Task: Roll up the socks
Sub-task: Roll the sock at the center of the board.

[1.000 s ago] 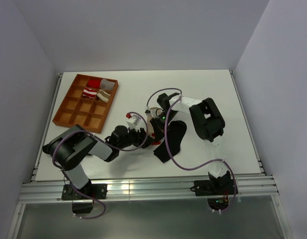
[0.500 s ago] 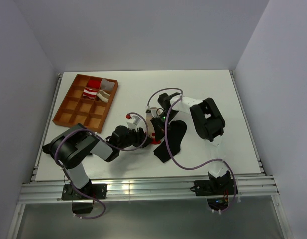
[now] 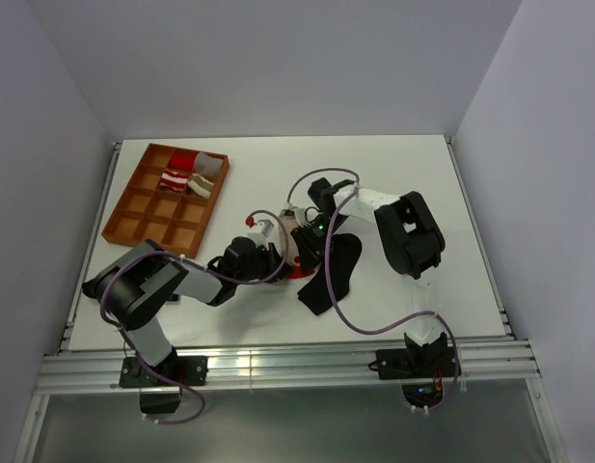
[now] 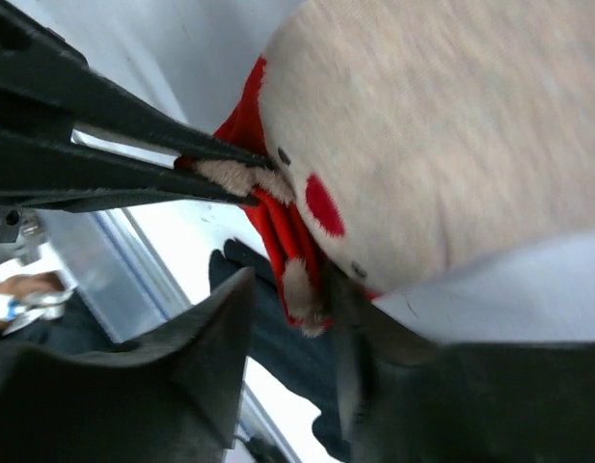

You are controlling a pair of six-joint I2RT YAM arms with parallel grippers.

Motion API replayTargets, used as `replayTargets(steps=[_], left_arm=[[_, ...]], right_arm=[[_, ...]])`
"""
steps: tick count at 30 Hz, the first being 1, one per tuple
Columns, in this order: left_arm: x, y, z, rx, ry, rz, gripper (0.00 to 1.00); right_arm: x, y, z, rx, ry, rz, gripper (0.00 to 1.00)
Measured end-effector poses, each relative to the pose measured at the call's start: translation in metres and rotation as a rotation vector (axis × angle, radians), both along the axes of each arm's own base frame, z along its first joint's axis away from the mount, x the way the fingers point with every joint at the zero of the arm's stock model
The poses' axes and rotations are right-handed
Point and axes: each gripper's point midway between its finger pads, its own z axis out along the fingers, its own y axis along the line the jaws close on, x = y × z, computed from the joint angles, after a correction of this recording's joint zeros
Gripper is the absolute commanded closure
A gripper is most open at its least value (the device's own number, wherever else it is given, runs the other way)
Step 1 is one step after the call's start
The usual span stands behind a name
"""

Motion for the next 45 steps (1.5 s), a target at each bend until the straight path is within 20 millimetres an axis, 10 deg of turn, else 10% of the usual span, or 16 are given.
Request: replayTargets(steps=[24, 34, 45], left_arm=[[-0.022, 0.024, -0.002, 0.018, 0.427, 0.048, 1.0], [-0.033, 0.032, -0.004, -0.021, 0.57, 0.042, 1.0], [-0.044, 0.03, -0.006, -0.059, 0.654, -0.004, 1.0]], right_arm=[[0.017, -0.045, 0.051, -0.028, -0.656, 0.076, 0.48], [-0.043, 0.003, 0.049, 0.066, -0.934, 0.404, 0.48], [-0.063, 0.033, 0.045, 0.12, -1.076, 0.585, 0.52]])
